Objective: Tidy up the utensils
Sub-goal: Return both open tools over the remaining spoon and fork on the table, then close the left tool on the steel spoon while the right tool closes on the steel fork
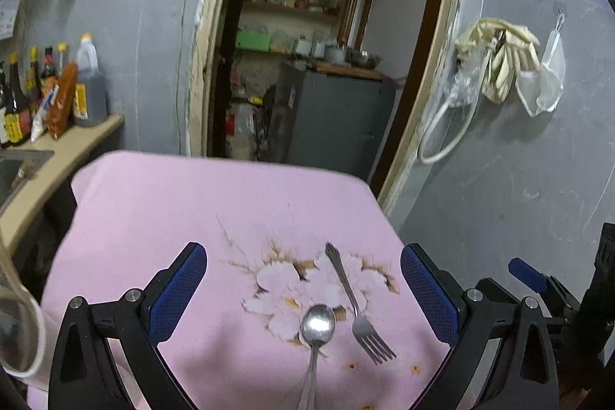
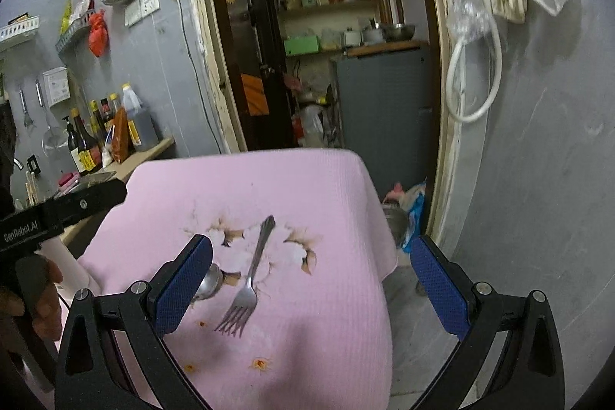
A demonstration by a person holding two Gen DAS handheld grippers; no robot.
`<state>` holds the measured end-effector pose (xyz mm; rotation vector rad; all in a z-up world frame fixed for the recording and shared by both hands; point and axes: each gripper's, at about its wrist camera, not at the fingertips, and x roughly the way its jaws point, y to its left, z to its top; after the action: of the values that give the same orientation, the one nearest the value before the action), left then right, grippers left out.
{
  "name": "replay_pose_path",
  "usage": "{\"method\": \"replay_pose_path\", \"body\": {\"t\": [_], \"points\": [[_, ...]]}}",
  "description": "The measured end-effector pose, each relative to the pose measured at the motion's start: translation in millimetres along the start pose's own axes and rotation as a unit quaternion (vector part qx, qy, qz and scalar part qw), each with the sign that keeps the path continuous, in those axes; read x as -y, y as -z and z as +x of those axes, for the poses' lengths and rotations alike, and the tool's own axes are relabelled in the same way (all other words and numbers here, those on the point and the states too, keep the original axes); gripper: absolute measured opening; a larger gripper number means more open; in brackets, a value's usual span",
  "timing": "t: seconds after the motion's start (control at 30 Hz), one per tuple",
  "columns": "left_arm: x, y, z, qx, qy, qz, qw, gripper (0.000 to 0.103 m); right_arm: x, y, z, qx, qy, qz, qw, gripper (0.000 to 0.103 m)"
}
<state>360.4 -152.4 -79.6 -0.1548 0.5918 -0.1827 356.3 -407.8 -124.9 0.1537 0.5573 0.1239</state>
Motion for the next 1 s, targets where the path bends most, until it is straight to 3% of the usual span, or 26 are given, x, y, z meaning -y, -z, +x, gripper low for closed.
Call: {"method": "replay_pose_path", "body": {"t": [0.03, 0.1, 0.2, 0.27, 0.57, 1.0], "points": [[0.1, 2.0, 4.3, -0.007, 0.001, -0.001, 1.0, 0.102, 1.7, 1.1, 4.1, -0.007, -0.003, 0.003, 1.0, 0.101], [-1.0, 5.8, 13.9, -0.023, 0.004, -0.005, 0.9997, 0.099, 5.6, 3.9, 13.6, -0.019, -0.01, 0.006, 1.0, 0.09], [-3.2, 12.1, 29.8, -0.054, 0.013, -0.006, 0.9984, 0.087, 7.5, 8.6, 29.5, -0.047, -0.02, 0.004, 0.999, 0.073], [-5.2, 16.9, 39.1, -0.071, 0.02, -0.007, 0.9972, 0.078, 7.2, 13.3, 39.2, -0.065, -0.032, 0.003, 0.997, 0.068], [-12.1, 35.7, 73.8, -0.14, 0.048, -0.011, 0.9889, 0.061, -8.9, 39.8, 54.9, -0.122, -0.074, -0.028, 0.989, 0.058], [-8.2, 49.2, 104.0, -0.202, 0.083, -0.011, 0.9758, 0.059, -15.8, 60.3, 57.3, -0.162, -0.084, -0.053, 0.982, 0.054]]}}
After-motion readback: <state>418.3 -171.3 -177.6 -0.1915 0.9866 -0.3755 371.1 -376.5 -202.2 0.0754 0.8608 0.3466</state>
